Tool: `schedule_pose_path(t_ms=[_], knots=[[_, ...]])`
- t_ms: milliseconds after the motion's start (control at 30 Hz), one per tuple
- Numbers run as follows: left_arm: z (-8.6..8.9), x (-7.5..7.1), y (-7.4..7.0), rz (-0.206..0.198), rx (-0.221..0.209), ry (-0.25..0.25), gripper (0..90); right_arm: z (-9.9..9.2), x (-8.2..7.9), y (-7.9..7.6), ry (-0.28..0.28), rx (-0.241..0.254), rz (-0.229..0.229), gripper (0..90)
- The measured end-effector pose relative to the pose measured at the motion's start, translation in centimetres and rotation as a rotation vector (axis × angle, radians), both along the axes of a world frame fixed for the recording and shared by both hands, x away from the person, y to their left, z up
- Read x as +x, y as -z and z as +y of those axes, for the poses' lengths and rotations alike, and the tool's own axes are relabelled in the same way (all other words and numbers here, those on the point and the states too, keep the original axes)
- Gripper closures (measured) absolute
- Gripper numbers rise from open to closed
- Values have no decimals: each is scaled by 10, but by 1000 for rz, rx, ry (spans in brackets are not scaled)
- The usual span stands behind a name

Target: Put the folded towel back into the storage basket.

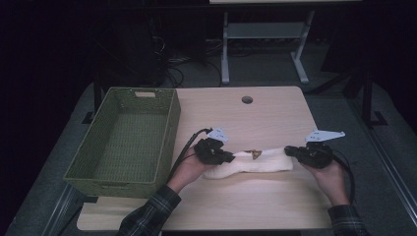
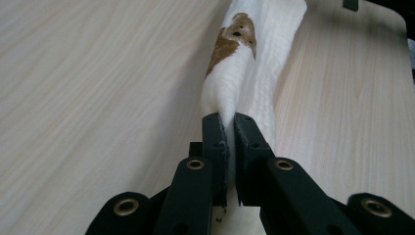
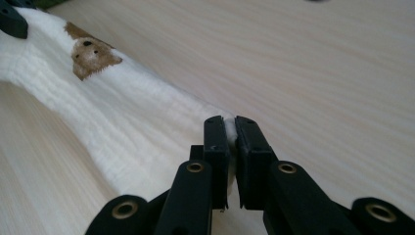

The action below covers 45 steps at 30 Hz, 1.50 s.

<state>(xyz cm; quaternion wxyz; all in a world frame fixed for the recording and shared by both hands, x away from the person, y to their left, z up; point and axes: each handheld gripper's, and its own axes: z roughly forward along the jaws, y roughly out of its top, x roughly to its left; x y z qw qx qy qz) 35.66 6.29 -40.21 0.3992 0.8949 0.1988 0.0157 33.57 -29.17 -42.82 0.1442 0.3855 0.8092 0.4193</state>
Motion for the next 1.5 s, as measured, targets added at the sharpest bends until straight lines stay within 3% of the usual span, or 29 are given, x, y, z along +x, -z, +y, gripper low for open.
schedule_pose_path(t_ms=[233,433,800,1133,1500], knots=[[16,-3,-32,-63,-23,-29,847,11,11,-27,-24,18,-54,844],[31,-5,-54,-84,-36,-55,847,26,22,-43,-50,22,-90,844],[68,-8,-93,-157,-49,-105,847,61,42,-76,-110,37,-147,844],[97,-10,-110,-180,-80,-153,847,91,58,-99,-149,46,-186,844],[131,-19,-124,-209,-60,-232,847,127,76,-114,-227,56,-203,844]])
